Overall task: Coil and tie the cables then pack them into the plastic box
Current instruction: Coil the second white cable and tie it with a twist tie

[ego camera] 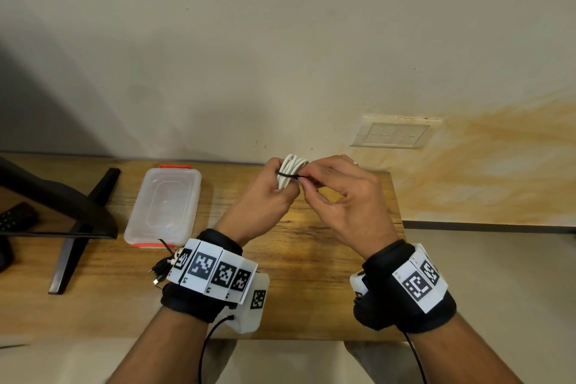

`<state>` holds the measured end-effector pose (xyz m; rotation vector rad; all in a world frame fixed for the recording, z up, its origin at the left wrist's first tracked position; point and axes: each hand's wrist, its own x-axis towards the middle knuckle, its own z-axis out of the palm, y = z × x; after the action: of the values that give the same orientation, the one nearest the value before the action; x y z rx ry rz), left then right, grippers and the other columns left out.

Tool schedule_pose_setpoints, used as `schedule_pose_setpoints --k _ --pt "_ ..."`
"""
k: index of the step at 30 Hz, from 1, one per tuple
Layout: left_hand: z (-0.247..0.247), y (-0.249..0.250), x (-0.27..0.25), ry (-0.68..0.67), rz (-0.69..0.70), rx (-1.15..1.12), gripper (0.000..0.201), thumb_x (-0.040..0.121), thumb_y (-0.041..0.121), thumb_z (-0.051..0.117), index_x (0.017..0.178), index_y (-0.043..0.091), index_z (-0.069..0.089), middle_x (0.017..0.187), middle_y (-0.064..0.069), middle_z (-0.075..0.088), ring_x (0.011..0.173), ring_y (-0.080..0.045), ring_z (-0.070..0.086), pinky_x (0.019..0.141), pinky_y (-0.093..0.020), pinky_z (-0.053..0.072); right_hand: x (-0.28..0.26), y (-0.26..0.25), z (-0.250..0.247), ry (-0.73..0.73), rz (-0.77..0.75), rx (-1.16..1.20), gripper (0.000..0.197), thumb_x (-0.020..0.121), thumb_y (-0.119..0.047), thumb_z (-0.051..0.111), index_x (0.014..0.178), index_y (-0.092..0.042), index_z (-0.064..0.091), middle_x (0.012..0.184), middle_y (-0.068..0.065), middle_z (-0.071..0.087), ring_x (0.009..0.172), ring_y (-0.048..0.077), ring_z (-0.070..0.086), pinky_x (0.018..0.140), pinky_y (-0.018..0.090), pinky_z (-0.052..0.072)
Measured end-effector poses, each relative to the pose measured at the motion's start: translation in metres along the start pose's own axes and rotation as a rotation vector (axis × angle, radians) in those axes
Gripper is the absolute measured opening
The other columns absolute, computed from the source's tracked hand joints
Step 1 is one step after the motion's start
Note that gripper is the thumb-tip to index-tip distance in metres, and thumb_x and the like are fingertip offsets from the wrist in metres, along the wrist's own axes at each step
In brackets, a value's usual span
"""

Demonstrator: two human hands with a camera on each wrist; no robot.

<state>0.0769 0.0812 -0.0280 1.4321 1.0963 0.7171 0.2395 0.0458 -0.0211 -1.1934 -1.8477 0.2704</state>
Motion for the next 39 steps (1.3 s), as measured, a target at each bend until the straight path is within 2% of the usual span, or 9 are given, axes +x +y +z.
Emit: schedule_pose_setpoints --k 4,9,14,17,21,24,29,33,39 --pt "-0.002 0.001 -0.001 -0.015 -0.035 0.009 0.034 0.082 0.026 0.054 0.115 0.020 0.052 0.080 -0.001 0.051 0.068 -0.018 0.044 0.063 -0.042 0.040 0.000 0.004 0.001 0.013 0.021 -0.002 0.017 0.088 -0.004 0.074 0.105 -0.005 0.077 0.098 0.004 0.073 0.091 0.017 0.065 0.080 0.032 0.055" --pt "-0.002 0.009 -0.005 -0.068 0.010 -0.104 0.010 0.090 0.014 0.055 0.100 0.013 0.055 0.071 0.008 0.048 0.061 -0.007 0.040 0.056 -0.029 0.038 -0.001 0.000 0.004 0.022 0.094 0.099 0.016 0.087 -0.004 0.075 0.102 -0.007 0.078 0.098 0.003 0.072 0.092 0.017 0.068 0.081 0.033 0.057" --pt "-0.005 0.013 -0.007 -0.144 -0.040 -0.412 0.016 0.089 0.030 0.060 0.091 0.016 0.054 0.073 0.001 0.039 0.056 -0.010 0.027 0.053 -0.029 0.020 -0.003 -0.003 0.006 0.019 0.134 0.165 0.020 0.087 -0.003 0.073 0.106 -0.008 0.078 0.099 0.003 0.073 0.092 0.017 0.069 0.078 0.036 0.059" --pt "-0.002 0.014 -0.007 -0.028 -0.038 -0.304 0.035 0.094 0.050 0.061 0.074 0.021 0.061 0.070 -0.002 0.035 0.055 -0.013 0.026 0.054 -0.034 0.018 -0.004 -0.006 0.010 0.022 0.144 0.181 0.020 0.087 -0.003 0.072 0.106 -0.007 0.077 0.098 0.004 0.073 0.090 0.016 0.069 0.077 0.034 0.059" --pt "0.002 0.014 -0.005 0.088 0.026 -0.173 0.057 0.095 0.050 0.055 0.091 -0.006 0.058 0.063 -0.002 0.037 0.051 -0.012 0.032 0.047 -0.026 0.028 -0.004 -0.010 0.017 0.078 0.257 0.237 0.011 0.086 -0.002 0.074 0.095 -0.007 0.078 0.092 0.001 0.073 0.083 0.010 0.070 0.075 0.023 0.059" --pt "0.003 0.013 -0.005 0.125 0.111 -0.012 0.047 0.096 0.049 0.052 0.078 0.006 0.057 0.052 0.012 0.042 0.048 -0.006 0.039 0.049 -0.023 0.035 -0.003 -0.014 0.019 0.087 0.403 0.312 0.009 0.086 -0.003 0.074 0.091 -0.008 0.078 0.089 -0.001 0.073 0.080 0.008 0.070 0.071 0.016 0.055" --pt "0.004 0.005 -0.003 0.262 0.118 0.302 0.049 0.088 0.065 0.050 0.088 0.016 0.056 0.073 0.006 0.056 0.060 -0.005 0.049 0.053 -0.017 0.038 -0.003 -0.015 0.019 0.064 0.694 0.397 0.005 0.087 -0.009 0.074 0.085 -0.011 0.079 0.077 0.000 0.075 0.074 0.013 0.073 0.071 0.031 0.062" --pt "0.006 0.004 -0.003 0.284 0.171 0.390 0.041 0.091 0.059 0.052 0.094 0.018 0.054 0.085 0.003 0.056 0.073 -0.005 0.052 0.058 -0.012 0.037 0.001 -0.020 0.017 0.073 0.921 0.621 0.008 0.089 -0.005 0.071 0.087 0.000 0.076 0.081 0.012 0.076 0.071 0.015 0.072 0.068 0.031 0.062" --pt "0.007 0.003 -0.002 0.276 0.186 0.364 0.039 0.092 0.057 0.053 0.095 0.018 0.054 0.084 0.004 0.055 0.071 -0.005 0.052 0.059 -0.013 0.038 0.003 -0.021 0.012 0.017 0.996 0.711 0.007 0.088 -0.002 0.068 0.091 0.001 0.073 0.073 0.005 0.069 0.067 0.010 0.065 0.067 0.028 0.060"
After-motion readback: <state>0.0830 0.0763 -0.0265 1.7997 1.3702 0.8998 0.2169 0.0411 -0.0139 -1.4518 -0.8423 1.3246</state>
